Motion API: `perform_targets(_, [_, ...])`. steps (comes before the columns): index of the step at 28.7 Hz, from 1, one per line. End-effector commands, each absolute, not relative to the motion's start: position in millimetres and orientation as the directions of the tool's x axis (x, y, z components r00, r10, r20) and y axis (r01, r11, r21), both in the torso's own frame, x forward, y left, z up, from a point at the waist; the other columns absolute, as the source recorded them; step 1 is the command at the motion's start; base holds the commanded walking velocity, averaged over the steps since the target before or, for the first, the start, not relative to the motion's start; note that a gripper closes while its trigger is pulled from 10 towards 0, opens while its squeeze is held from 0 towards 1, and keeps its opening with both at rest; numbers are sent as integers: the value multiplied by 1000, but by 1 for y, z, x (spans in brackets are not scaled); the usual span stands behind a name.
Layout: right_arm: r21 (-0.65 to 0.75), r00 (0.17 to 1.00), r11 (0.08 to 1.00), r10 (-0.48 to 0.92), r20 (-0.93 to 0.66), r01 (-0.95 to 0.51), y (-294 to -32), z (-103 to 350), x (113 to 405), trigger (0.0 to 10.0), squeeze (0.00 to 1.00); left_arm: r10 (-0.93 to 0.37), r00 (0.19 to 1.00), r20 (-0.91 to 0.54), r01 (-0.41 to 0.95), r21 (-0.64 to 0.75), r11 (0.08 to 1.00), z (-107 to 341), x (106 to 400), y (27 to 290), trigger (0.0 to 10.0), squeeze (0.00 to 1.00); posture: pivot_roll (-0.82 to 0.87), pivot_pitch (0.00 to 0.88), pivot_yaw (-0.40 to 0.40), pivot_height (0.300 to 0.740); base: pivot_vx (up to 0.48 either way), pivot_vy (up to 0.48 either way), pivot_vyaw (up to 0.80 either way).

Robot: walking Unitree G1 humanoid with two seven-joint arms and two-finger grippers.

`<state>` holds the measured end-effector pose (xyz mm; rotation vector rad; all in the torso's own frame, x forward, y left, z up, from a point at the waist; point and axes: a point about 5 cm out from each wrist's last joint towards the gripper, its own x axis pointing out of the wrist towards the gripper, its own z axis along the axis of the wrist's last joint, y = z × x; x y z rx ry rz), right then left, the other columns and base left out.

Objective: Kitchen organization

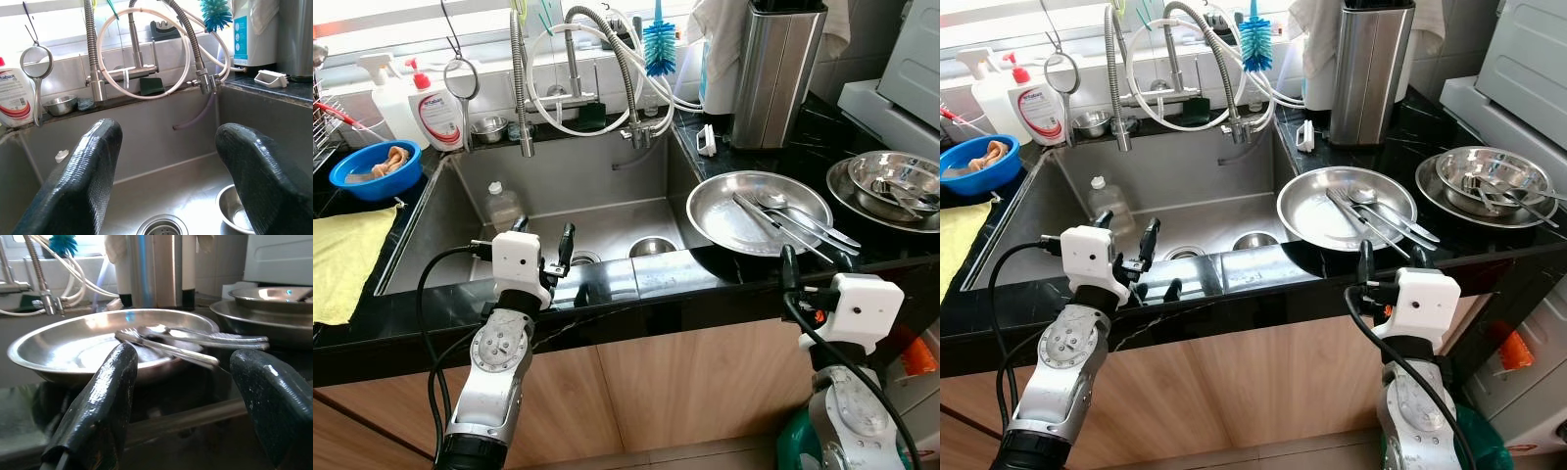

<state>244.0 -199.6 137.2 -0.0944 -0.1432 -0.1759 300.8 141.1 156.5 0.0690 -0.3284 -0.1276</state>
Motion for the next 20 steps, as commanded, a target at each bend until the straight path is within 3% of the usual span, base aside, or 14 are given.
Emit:
perform_targets(1, [-82,975,979,-172,144,185,-199,138,246,10000,0,-141,943,302,112,113,987,153,301,144,10000,0,-153,0,104,740,0,0,0])
perform_targets(14, [-68,977,983,-160,142,171,-195,138,250,10000,0,-149,943,299,119,114,986,152,301,142,10000,0,-154,0,105,740,0,0,0])
perform_targets(15, [-67,977,983,-160,143,171,-195,138,250,3922,0,-149,942,300,120,114,986,152,301,141,10000,0,-153,0,105,740,0,0,0])
perform_targets(16, [-73,977,983,-159,140,170,-195,138,250,0,0,-149,942,300,120,115,986,152,301,141,10000,0,-153,0,105,740,0,0,0])
perform_targets(20, [-74,979,984,-153,132,163,-195,136,251,0,0,-135,945,297,110,100,989,152,301,144,10000,0,-153,0,104,740,0,0,0])
